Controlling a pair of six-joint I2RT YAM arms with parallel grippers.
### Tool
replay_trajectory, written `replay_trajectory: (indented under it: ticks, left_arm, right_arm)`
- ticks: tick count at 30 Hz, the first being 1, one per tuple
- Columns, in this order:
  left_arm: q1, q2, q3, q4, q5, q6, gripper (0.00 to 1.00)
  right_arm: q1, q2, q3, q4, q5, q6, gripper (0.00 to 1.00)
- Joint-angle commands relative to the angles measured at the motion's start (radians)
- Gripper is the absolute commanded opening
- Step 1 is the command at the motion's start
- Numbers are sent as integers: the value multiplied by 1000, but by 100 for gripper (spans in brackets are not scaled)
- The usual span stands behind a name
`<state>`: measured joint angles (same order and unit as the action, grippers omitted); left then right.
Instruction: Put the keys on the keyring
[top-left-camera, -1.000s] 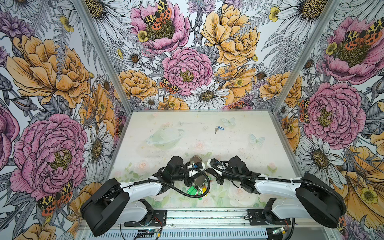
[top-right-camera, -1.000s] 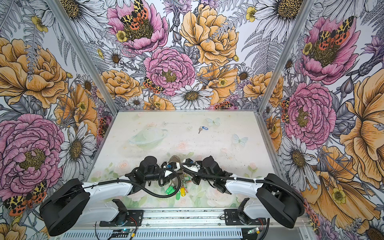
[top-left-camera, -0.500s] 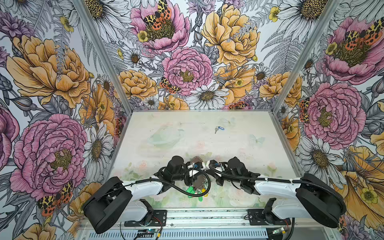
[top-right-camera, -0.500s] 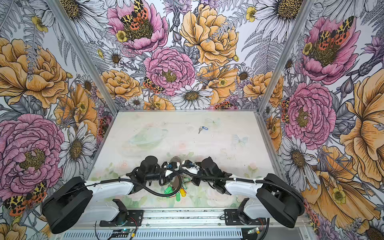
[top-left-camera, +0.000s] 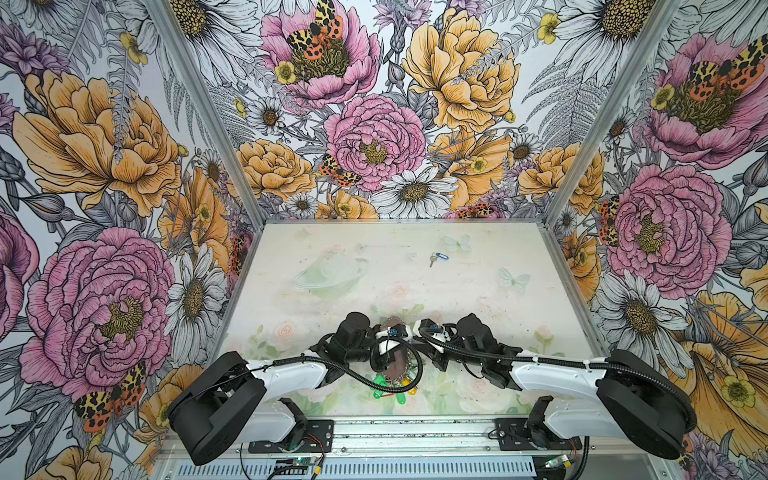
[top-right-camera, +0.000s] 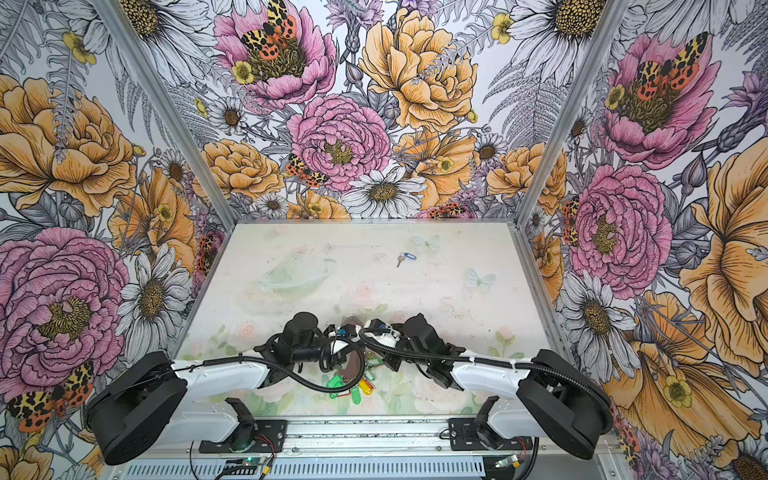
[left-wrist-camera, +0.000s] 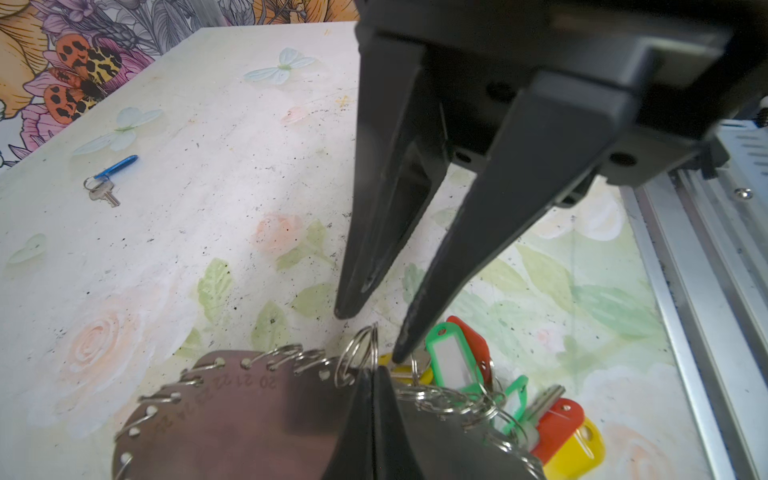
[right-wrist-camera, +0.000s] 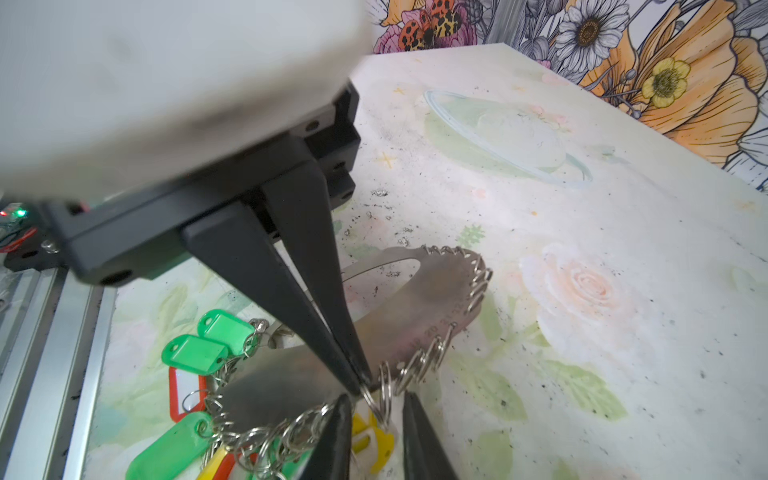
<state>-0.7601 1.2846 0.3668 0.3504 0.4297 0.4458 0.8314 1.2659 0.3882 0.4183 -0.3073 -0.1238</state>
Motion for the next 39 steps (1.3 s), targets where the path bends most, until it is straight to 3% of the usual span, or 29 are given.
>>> replay_trajectory:
  ticks: [1, 13, 33, 39]
  left_arm:
    - [-9, -50, 32, -37, -36, 8, 0]
    - [-18, -77, 50, -98, -37, 32, 0]
    - [-21, -94, 40, -88, 46, 30, 0]
    - [-19, -93, 40, -82, 37, 26, 0]
  right_arm:
    - [-17, -63, 0, -38, 27, -14, 28]
    - [-29, -8, 8, -13, -81, -45, 24]
    - [-17, 75, 19, 85, -102, -37, 18]
    - [-14, 81, 18, 97, -128, -35, 7]
